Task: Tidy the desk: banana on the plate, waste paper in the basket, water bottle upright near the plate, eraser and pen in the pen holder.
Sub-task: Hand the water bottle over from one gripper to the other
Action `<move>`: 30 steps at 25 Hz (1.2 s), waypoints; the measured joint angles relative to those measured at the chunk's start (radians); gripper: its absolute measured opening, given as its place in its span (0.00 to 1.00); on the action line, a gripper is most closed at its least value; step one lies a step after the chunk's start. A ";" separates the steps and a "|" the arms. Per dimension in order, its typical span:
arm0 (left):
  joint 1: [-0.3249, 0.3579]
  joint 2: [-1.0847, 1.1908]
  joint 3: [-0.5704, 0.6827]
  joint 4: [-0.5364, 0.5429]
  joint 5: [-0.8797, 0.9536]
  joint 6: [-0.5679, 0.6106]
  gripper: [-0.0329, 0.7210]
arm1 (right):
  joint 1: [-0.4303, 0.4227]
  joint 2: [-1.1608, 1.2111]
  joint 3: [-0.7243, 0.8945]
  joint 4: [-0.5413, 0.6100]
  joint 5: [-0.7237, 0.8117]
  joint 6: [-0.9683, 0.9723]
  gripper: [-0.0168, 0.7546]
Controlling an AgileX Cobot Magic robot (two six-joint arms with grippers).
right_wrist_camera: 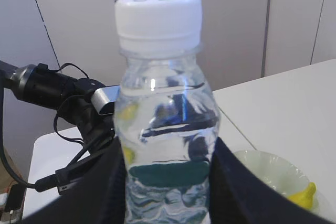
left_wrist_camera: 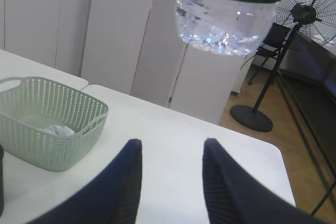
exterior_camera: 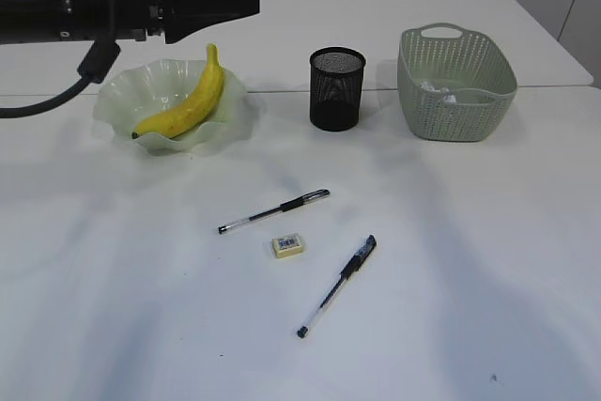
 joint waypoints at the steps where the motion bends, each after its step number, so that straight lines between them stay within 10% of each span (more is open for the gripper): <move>1: 0.000 0.000 -0.002 0.000 0.000 0.000 0.40 | 0.000 0.000 0.000 0.001 0.000 0.000 0.39; 23: 0.000 -0.002 -0.116 0.000 0.020 -0.002 0.38 | 0.050 0.052 0.000 -0.001 -0.004 0.000 0.39; 30: 0.000 -0.002 -0.116 0.000 0.044 -0.009 0.60 | 0.071 0.070 0.000 -0.002 -0.004 0.000 0.39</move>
